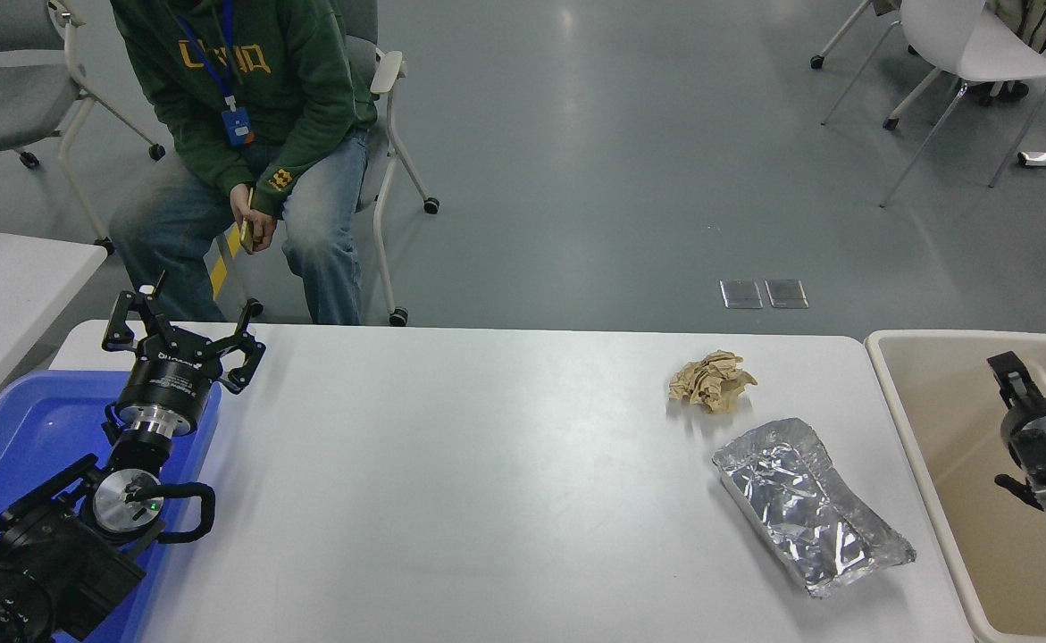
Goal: Clean the table surface
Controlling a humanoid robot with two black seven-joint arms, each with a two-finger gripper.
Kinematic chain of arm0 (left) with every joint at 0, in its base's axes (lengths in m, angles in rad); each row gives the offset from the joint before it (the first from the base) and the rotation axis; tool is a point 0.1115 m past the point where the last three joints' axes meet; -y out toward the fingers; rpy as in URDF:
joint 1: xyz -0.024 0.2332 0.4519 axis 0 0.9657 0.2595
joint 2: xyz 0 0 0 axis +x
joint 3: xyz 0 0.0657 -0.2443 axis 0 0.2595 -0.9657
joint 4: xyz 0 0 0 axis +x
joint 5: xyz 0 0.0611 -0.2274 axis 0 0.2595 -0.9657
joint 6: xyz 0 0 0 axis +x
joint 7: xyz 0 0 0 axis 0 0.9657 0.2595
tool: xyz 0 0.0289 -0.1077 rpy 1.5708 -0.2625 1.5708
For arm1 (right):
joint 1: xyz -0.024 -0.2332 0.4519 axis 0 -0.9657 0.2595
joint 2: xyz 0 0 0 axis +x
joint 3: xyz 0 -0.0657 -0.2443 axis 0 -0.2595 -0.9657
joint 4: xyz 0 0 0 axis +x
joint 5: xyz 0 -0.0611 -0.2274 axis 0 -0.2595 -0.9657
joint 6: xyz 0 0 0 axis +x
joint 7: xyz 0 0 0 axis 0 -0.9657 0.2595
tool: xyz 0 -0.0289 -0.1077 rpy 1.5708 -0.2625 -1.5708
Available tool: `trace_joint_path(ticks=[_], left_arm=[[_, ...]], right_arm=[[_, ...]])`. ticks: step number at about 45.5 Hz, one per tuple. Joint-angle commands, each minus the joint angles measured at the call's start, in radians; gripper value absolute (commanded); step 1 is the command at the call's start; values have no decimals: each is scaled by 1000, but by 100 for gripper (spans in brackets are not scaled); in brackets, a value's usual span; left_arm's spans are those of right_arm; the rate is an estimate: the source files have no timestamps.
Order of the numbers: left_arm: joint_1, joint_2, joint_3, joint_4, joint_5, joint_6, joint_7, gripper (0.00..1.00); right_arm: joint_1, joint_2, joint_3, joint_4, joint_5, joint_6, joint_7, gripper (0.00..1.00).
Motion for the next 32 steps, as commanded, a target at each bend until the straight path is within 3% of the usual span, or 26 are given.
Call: trace_joint_path(ticks=[1,17,32], left_arm=[[0,0,0,0,0,0,1,100],[0,0,0,1,-1,0,1,100],[0,0,0,0,0,0,1,100]], right_arm=[[6,6,-1,3,1,1,8,100],[38,10,62,4,21,7,22,100],[78,-27,133,121,116,129,119,100]])
